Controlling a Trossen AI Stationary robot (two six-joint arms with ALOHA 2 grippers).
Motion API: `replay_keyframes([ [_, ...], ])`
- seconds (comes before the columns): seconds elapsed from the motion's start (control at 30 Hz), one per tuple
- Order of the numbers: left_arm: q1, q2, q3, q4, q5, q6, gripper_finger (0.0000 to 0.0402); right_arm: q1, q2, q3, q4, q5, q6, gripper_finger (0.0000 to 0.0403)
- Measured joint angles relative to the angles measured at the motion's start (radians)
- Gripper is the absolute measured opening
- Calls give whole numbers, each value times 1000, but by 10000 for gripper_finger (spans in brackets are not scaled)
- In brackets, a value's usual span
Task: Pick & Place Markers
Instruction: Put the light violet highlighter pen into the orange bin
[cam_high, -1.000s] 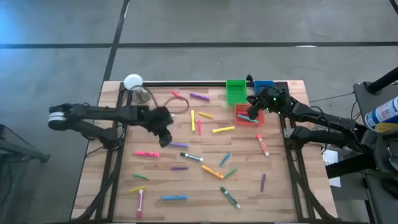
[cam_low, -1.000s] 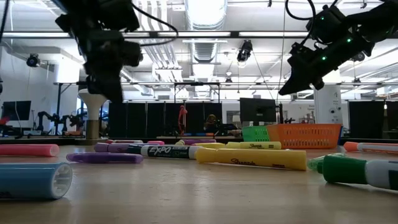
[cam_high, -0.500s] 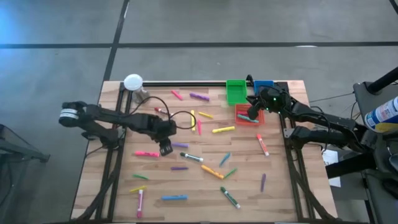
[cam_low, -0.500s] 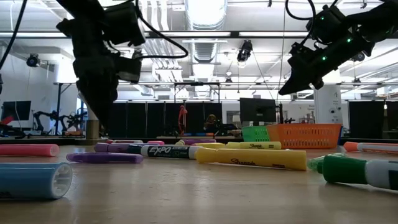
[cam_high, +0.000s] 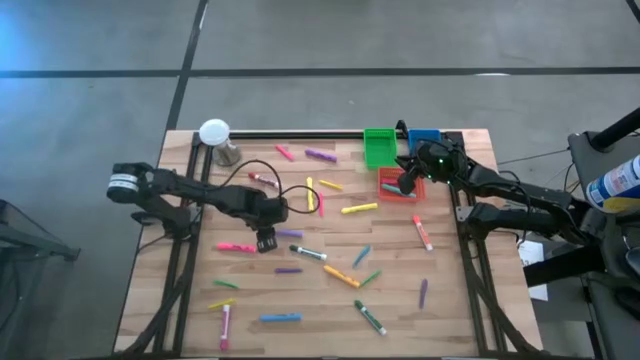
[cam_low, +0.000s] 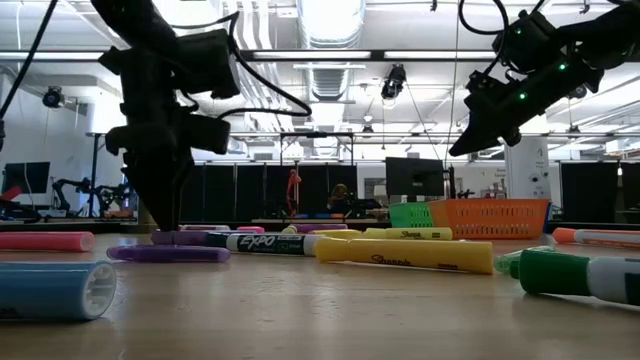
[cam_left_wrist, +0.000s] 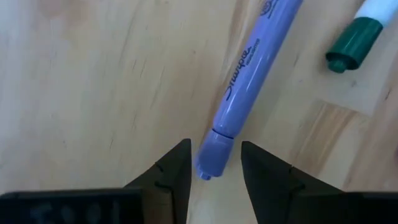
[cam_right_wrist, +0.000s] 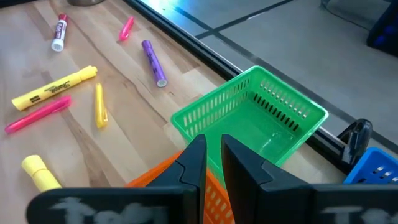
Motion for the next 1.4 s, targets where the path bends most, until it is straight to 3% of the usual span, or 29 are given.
replay_keyframes([
  [0.53, -6, 58, -5, 2, -1, 41, 130, 2, 0, -2, 3, 2, 0, 43],
  [0.83, -5, 45, -3, -31, -18, 53, 52, 2, 0, -2, 13, 3, -16, 43],
  [0.97, 2, 29, 53, -123, -10, 73, 44, 5, -7, 10, 20, 3, -26, 49],
  [1.13, 46, 18, 150, -156, 122, 68, 46, 84, -2, 47, 24, -3, -65, 73],
  [1.4, 173, 26, 250, -23, 359, -107, 46, 368, 79, 60, 77, 42, -58, 134],
])
